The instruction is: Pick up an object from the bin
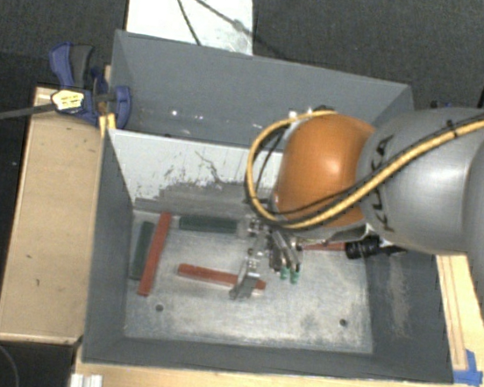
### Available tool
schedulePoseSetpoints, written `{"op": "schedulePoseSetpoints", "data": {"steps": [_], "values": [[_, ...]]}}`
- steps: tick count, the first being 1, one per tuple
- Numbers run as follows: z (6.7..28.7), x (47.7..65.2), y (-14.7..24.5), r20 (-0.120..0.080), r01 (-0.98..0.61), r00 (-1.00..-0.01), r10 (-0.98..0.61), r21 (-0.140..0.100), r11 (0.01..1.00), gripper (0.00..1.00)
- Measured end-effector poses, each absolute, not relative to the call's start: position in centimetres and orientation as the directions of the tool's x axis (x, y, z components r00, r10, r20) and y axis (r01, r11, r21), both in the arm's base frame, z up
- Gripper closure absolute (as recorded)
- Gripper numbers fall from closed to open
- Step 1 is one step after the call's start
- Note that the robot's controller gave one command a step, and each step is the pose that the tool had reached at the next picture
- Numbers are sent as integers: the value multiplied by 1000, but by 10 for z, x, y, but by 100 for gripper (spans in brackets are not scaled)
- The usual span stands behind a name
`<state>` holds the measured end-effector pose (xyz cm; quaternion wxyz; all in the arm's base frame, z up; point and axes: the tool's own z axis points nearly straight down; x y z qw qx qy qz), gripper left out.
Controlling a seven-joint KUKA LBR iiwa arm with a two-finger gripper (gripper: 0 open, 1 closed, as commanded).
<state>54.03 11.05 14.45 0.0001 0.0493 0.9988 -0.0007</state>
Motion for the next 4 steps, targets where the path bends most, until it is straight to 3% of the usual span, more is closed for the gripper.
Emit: {"op": "schedulePoseSetpoints", "data": {"steps": [1,2,3,4], "values": [[116,542,128,4,146,-989,146,0,989,0],[102,539,112,5,223,-975,223,-1,975,0],[69,524,124,6,307,-952,307,-2,952,0],[69,524,124,6,309,-951,309,-1,951,0]]}}
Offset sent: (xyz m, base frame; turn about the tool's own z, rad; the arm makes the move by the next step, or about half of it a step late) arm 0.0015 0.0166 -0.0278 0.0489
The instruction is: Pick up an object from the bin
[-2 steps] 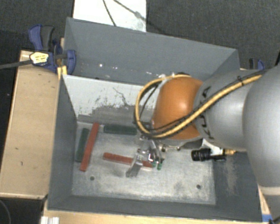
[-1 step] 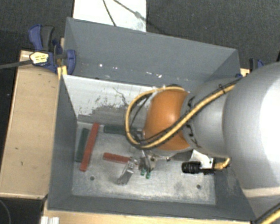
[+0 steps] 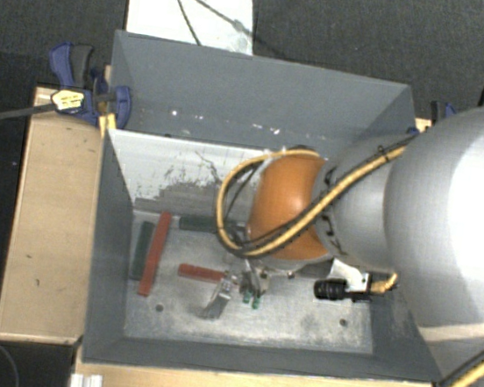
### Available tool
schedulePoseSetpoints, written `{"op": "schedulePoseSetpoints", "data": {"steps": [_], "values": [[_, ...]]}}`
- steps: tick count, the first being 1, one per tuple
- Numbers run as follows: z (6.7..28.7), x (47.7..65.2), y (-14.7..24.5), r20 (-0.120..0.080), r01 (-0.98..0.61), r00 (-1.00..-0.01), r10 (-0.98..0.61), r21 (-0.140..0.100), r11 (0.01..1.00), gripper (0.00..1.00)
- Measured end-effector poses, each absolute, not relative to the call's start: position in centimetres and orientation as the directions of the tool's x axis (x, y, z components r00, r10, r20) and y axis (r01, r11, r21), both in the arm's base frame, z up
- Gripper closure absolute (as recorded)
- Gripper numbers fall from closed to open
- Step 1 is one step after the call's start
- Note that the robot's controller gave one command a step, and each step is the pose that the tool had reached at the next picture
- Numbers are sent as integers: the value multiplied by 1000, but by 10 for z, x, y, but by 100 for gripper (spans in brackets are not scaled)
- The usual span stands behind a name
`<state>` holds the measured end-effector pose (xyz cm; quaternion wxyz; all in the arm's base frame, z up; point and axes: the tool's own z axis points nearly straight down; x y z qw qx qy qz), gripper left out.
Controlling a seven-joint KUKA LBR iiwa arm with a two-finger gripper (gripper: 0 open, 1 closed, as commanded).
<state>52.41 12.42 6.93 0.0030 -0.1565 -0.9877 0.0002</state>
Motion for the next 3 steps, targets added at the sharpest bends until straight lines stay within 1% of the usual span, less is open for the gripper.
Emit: {"op": "schedulePoseSetpoints", "data": {"steps": [1,2,3], "values": [[70,524,124,6,310,-951,310,-1,951,100],[119,525,125,-5,310,-951,310,4,951,100],[136,527,125,-5,309,-951,309,4,951,100]]}}
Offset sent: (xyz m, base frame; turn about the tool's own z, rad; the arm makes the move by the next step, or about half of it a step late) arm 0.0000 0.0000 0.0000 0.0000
